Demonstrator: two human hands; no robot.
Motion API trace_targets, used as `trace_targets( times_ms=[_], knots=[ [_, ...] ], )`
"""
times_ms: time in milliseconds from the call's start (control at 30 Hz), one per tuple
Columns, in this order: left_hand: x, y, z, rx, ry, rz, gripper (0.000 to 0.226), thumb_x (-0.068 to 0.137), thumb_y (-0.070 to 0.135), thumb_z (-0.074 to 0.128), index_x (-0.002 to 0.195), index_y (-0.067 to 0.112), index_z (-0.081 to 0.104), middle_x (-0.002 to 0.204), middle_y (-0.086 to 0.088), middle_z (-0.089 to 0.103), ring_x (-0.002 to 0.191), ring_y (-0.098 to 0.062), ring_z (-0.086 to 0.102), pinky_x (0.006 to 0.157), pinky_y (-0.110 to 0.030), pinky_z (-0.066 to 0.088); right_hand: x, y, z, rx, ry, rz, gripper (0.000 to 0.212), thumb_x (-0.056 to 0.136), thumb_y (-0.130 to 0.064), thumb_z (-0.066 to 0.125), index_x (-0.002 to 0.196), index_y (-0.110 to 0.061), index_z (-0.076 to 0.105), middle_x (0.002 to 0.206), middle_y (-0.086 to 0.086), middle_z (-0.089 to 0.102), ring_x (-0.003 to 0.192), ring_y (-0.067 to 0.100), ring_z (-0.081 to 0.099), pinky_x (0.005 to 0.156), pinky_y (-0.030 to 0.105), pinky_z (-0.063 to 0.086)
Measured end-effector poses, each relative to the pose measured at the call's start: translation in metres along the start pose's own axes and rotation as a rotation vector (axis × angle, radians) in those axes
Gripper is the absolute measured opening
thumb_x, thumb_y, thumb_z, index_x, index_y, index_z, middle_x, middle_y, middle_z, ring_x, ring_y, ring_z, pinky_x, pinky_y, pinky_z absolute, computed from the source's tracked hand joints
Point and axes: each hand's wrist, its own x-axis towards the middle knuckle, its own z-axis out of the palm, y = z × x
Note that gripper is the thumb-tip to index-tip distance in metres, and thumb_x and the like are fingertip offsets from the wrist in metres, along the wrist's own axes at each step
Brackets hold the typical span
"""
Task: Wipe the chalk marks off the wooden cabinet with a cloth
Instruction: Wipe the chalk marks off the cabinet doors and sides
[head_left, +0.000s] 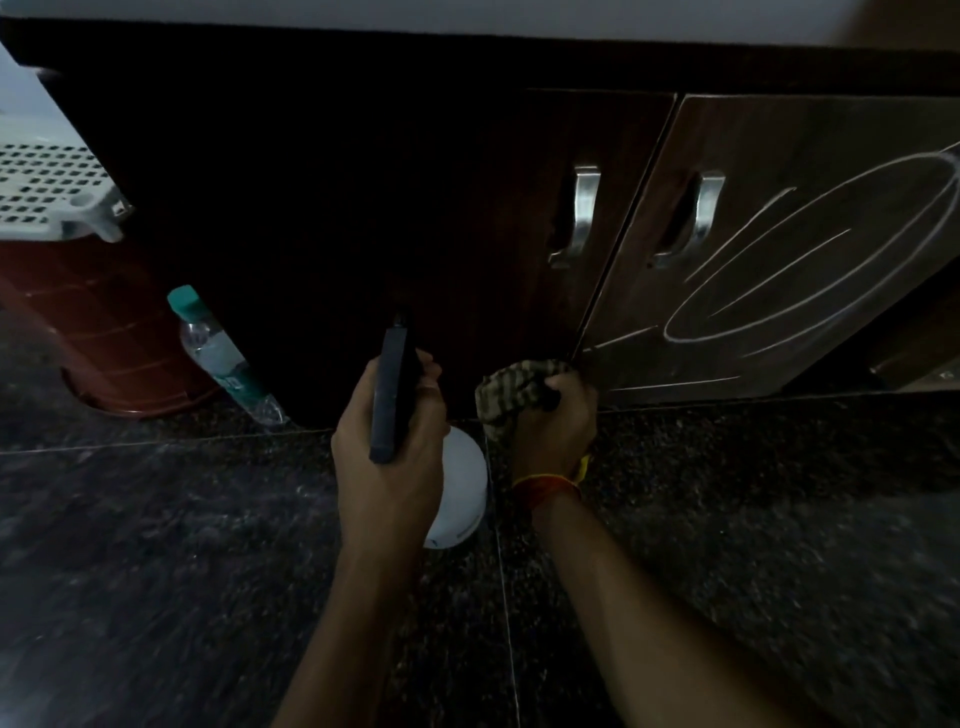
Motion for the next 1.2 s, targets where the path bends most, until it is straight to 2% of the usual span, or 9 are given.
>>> trace_targets(
  times_ms=[100,233,467,667,733,833,900,1100,1200],
  knots=[
    [0.003,-0.001,0.001,0.029,0.002,0.017,0.025,0.099,0.009,0.049,0.117,-0.008,0.056,0.089,-0.011,0.056,0.073,-0.003,0.056,0.064,-0.005,0.042,-0.002,0.013,0.004,-0.048,-0.036,0.128,0.031,0.062,0.019,0.045,0.084,0.007,0.064,0.094,0.029,0.059,0.091,0.04,0.06,0.083,0.024,0.037],
    [0.004,0.003,-0.002,0.031,-0.012,0.026,0.024,0.099,0.009,0.049,0.116,-0.005,0.059,0.086,-0.008,0.059,0.071,-0.007,0.058,0.063,-0.008,0.043,0.0,0.026,0.003,-0.126,-0.126,0.296,0.028,0.066,0.014,0.05,0.089,0.007,0.065,0.1,0.028,0.061,0.098,0.04,0.057,0.086,0.029,0.036],
    [0.009,0.01,-0.001,0.032,-0.005,0.052,0.022,0.1,0.003,0.048,0.112,-0.013,0.057,0.085,-0.014,0.055,0.07,-0.001,0.058,0.062,-0.005,0.042,0.0,0.0,0.0,-0.002,-0.001,0.097,0.032,0.062,0.02,0.047,0.086,0.007,0.064,0.094,0.028,0.06,0.09,0.036,0.059,0.083,0.017,0.034],
    [0.002,0.012,0.0,-0.005,-0.045,0.06,0.028,0.099,0.007,0.049,0.12,-0.01,0.055,0.097,-0.018,0.058,0.081,-0.026,0.057,0.069,-0.007,0.044,0.005,0.01,-0.008,-0.104,-0.127,0.295,0.028,0.069,0.011,0.051,0.092,0.003,0.065,0.099,0.024,0.063,0.097,0.038,0.058,0.086,0.033,0.041],
    [0.0,0.011,0.001,0.001,-0.043,0.063,0.028,0.099,0.01,0.052,0.119,-0.009,0.056,0.095,-0.015,0.059,0.083,-0.028,0.057,0.071,-0.007,0.044,0.008,-0.006,-0.013,-0.065,-0.032,0.212,0.027,0.069,0.009,0.05,0.089,0.002,0.066,0.094,0.024,0.063,0.091,0.034,0.061,0.084,0.028,0.041],
    [-0.001,0.015,0.002,-0.017,-0.033,0.061,0.027,0.099,0.011,0.051,0.118,-0.006,0.057,0.091,-0.009,0.059,0.078,-0.013,0.058,0.069,-0.006,0.043,0.016,-0.039,-0.025,0.024,0.052,0.001,0.029,0.065,0.004,0.047,0.087,0.0,0.065,0.092,0.021,0.06,0.086,0.018,0.054,0.079,0.003,0.032],
    [0.0,0.019,0.005,-0.028,-0.036,0.067,0.025,0.099,0.011,0.049,0.117,-0.005,0.057,0.09,-0.006,0.058,0.076,-0.008,0.057,0.069,-0.006,0.043,0.026,-0.059,-0.034,0.082,0.069,-0.069,0.028,0.068,0.008,0.049,0.09,-0.001,0.065,0.096,0.018,0.058,0.088,0.014,0.051,0.08,-0.004,0.03],
    [-0.003,0.032,0.005,-0.039,-0.044,0.061,0.02,0.098,0.008,0.05,0.112,-0.001,0.06,0.086,-0.002,0.06,0.074,-0.007,0.058,0.066,-0.007,0.043,0.025,-0.078,-0.042,0.088,0.06,-0.122,0.041,0.067,0.014,0.047,0.103,-0.001,0.063,0.107,0.016,0.057,0.1,0.019,0.054,0.092,0.022,0.044],
    [-0.005,0.034,0.001,-0.042,-0.035,0.051,0.017,0.098,0.009,0.051,0.109,0.002,0.062,0.083,0.0,0.059,0.075,-0.004,0.058,0.067,-0.008,0.044,0.028,-0.097,-0.046,0.123,0.122,-0.145,0.049,0.067,0.018,0.045,0.109,0.0,0.062,0.112,0.015,0.058,0.105,0.015,0.053,0.094,0.008,0.04]
  ],
)
